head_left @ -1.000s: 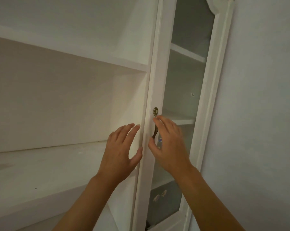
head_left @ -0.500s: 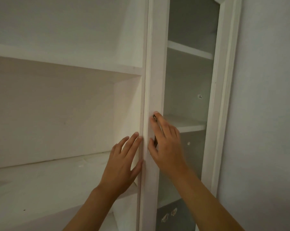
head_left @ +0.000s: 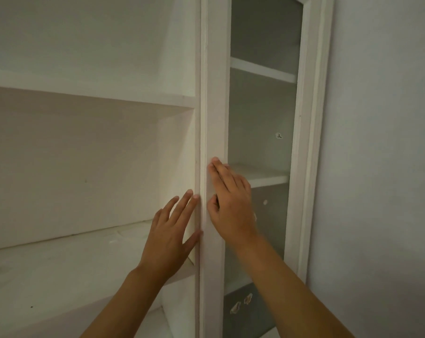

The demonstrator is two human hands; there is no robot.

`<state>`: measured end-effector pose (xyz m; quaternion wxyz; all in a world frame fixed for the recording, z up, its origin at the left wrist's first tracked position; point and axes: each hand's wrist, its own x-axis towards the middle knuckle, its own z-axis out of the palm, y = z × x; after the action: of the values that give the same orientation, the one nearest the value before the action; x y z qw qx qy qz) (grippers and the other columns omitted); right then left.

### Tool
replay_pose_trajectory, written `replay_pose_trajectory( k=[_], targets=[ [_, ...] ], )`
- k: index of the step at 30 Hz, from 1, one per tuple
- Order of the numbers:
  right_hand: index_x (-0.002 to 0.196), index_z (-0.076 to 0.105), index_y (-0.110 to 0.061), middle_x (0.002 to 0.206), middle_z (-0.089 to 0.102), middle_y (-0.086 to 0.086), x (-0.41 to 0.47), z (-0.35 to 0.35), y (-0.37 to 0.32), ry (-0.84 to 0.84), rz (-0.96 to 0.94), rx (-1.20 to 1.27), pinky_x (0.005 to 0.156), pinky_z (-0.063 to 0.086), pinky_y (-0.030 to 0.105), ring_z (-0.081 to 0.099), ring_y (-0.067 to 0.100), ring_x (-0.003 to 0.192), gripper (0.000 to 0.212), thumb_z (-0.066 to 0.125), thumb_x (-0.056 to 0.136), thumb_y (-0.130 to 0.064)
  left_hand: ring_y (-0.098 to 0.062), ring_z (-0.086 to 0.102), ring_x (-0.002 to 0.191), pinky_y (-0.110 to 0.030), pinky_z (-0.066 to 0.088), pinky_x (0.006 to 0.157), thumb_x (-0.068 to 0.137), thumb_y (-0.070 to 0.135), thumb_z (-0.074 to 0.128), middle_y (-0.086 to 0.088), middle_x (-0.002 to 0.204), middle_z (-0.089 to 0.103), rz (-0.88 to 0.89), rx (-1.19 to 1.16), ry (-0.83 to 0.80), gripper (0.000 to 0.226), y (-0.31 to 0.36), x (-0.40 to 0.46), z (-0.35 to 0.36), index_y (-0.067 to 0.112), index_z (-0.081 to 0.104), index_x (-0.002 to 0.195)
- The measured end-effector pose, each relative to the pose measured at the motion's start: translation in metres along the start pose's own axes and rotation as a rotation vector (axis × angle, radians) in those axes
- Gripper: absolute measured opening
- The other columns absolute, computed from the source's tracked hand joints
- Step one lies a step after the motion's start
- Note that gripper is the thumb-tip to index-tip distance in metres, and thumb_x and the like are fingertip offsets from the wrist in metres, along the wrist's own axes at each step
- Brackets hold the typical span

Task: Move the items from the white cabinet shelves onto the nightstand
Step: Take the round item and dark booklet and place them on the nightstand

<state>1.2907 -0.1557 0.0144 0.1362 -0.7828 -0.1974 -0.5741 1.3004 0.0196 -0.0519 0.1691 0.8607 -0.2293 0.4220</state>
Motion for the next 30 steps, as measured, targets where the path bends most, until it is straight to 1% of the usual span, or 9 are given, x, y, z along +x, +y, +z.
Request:
replay_pose_trajectory(
  k=[2,7,11,17,21,23,25,27,30],
  targets=[
    [0.161,0.037,-0.011,0.169,0.034,0.005,0.001,-0.003,-0.005,-0.001,0.015,-0.012,0.124,0.033,0.05,0.033,0.024,0.156,0.07,0.064,0.096,-0.007,-0.025,0.019,0.159,-0.06,0.033,0.121,0.099,0.076,0.031,0.009,0.174,0.012,-0.002,0.0,-0.012,0.08,0.002,-0.001,-0.002,0.042,0.002,0.165],
    [0.16,0.038,-0.008,0.167,0.036,0.009,0.003,-0.007,-0.018,-0.024,0.062,-0.009,0.125,0.029,0.048,0.032,0.027,0.155,0.067,0.062,0.098,-0.003,-0.033,0.023,0.158,-0.067,0.037,0.116,0.089,0.072,0.038,0.001,0.174,0.016,0.034,0.007,-0.063,0.088,0.009,0.001,-0.015,0.036,0.009,0.165],
    [0.16,0.038,-0.01,0.167,0.036,0.007,0.003,-0.011,-0.021,-0.047,0.083,-0.02,0.125,0.033,0.049,0.031,0.026,0.156,0.068,0.068,0.099,-0.009,-0.035,0.027,0.156,-0.066,0.039,0.114,0.086,0.072,0.04,-0.001,0.173,0.018,0.06,0.009,-0.077,0.091,0.013,0.001,-0.023,0.036,0.012,0.165],
    [0.16,0.037,-0.009,0.167,0.035,0.007,0.006,-0.019,-0.025,-0.054,0.095,-0.002,0.124,0.033,0.05,0.031,0.024,0.156,0.066,0.06,0.098,-0.004,-0.034,0.028,0.156,-0.063,0.038,0.117,0.083,0.061,0.06,0.0,0.172,0.022,0.148,-0.022,-0.058,0.095,0.023,0.003,-0.028,0.033,0.02,0.165],
    [0.158,0.041,-0.009,0.165,0.039,0.007,0.004,-0.023,-0.028,-0.037,0.104,0.017,0.123,0.036,0.051,0.035,0.025,0.154,0.062,0.062,0.1,-0.007,-0.031,0.027,0.157,-0.059,0.036,0.12,0.082,0.055,0.075,0.004,0.173,0.018,0.162,-0.058,-0.051,0.104,0.017,0.002,-0.022,0.037,0.015,0.165],
    [0.159,0.04,-0.01,0.166,0.039,0.006,-0.003,-0.032,-0.025,-0.026,0.097,0.019,0.124,0.035,0.048,0.036,0.025,0.154,0.06,0.057,0.102,-0.012,-0.029,0.024,0.158,-0.055,0.034,0.121,0.082,0.058,0.075,0.006,0.174,0.015,0.206,-0.064,-0.051,0.106,0.015,0.002,-0.021,0.039,0.012,0.166],
    [0.159,0.041,-0.01,0.166,0.038,0.005,-0.014,-0.05,-0.016,0.007,0.092,0.021,0.125,0.033,0.044,0.037,0.023,0.152,0.061,0.06,0.101,-0.011,-0.026,0.021,0.159,-0.053,0.032,0.122,0.084,0.063,0.069,0.007,0.174,0.015,0.294,-0.081,-0.038,0.102,0.019,0.002,-0.022,0.038,0.014,0.166],
    [0.159,0.041,-0.011,0.167,0.037,0.003,-0.024,-0.071,-0.007,0.017,0.077,0.014,0.124,0.036,0.049,0.035,0.019,0.153,0.065,0.066,0.099,-0.007,-0.025,0.018,0.16,-0.055,0.032,0.123,0.085,0.067,0.067,0.005,0.174,0.016,0.364,-0.098,-0.018,0.099,0.031,0.002,-0.023,0.036,0.018,0.166],
    [0.16,0.039,-0.009,0.169,0.035,0.004,-0.034,-0.102,0.004,-0.01,0.06,-0.016,0.12,0.039,0.054,0.032,0.017,0.155,0.068,0.067,0.098,-0.005,-0.028,0.016,0.16,-0.059,0.031,0.122,0.088,0.074,0.064,0.002,0.174,0.016,0.431,-0.152,-0.005,0.096,0.053,0.003,-0.021,0.035,0.023,0.165]
  ],
)
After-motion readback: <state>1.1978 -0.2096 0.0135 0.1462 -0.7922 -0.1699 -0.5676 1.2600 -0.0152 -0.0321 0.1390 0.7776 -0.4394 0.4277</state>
